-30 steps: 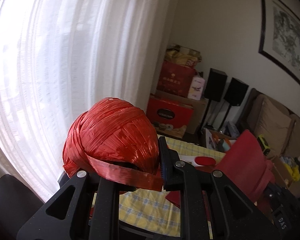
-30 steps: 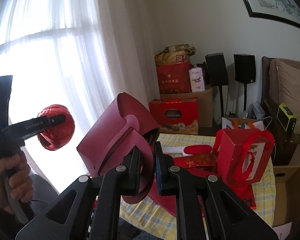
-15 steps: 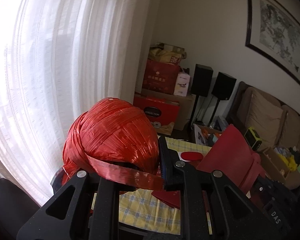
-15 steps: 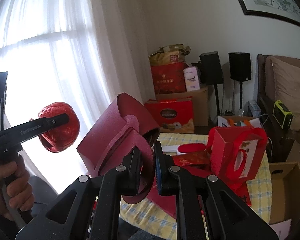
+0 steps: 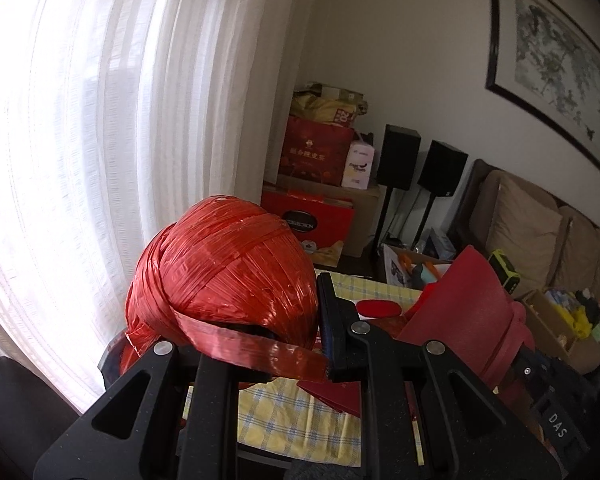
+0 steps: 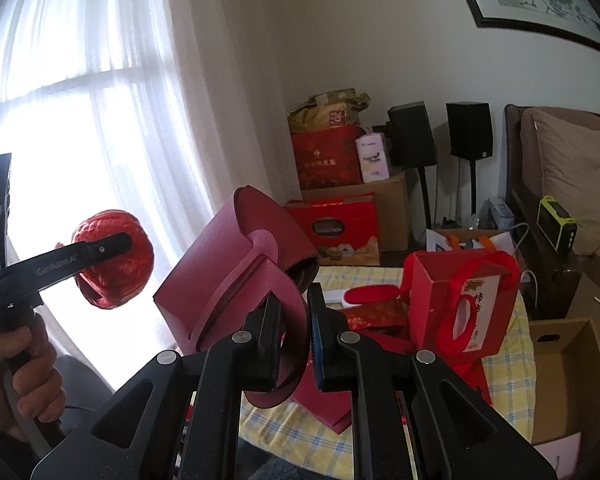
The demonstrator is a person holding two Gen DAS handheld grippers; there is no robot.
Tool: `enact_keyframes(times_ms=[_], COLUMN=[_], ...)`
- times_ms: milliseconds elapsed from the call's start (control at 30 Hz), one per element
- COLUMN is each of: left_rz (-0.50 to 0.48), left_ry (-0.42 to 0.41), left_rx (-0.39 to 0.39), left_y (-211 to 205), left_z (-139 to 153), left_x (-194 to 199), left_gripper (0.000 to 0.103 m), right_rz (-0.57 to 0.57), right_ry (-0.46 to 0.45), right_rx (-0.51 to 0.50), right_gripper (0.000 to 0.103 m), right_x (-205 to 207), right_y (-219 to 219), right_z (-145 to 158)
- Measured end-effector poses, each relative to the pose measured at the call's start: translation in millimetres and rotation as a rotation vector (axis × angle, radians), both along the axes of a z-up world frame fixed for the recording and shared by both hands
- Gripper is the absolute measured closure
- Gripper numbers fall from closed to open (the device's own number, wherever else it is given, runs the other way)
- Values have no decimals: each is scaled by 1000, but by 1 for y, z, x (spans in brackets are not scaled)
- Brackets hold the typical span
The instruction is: Organize objects
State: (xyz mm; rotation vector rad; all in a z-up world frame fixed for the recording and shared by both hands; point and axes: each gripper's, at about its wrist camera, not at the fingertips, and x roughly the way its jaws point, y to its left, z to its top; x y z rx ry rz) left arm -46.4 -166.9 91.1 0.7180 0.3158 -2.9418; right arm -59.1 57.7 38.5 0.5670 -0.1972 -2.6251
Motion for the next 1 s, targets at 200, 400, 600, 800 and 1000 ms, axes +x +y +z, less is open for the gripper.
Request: enact_keyframes(times_ms=[200,400,600,800,1000], left_rz=[-33,-59,-70,-73,-80], left_ry=[-8,-6,-11,-12,-10], left_rx=[-23,-35,-44,-49,-57], left_y=[9,19,26,30,35], left_z=[-1,-1,-1,0,1], left_x=[1,0,-1,-3,-2], left_gripper=[87,87,87,87,87], right_rz=[-12,-28,-44,-56,-65], right_ry=[-5,-10,-19,-25,-26], right_rx=[-2,-6,-18,-27,-35], right_gripper=[92,92,92,92,92], right_x=[1,0,0,-1,1], right_y=[5,13,23,31,37], right_z=[0,-1,-3,-4,-3])
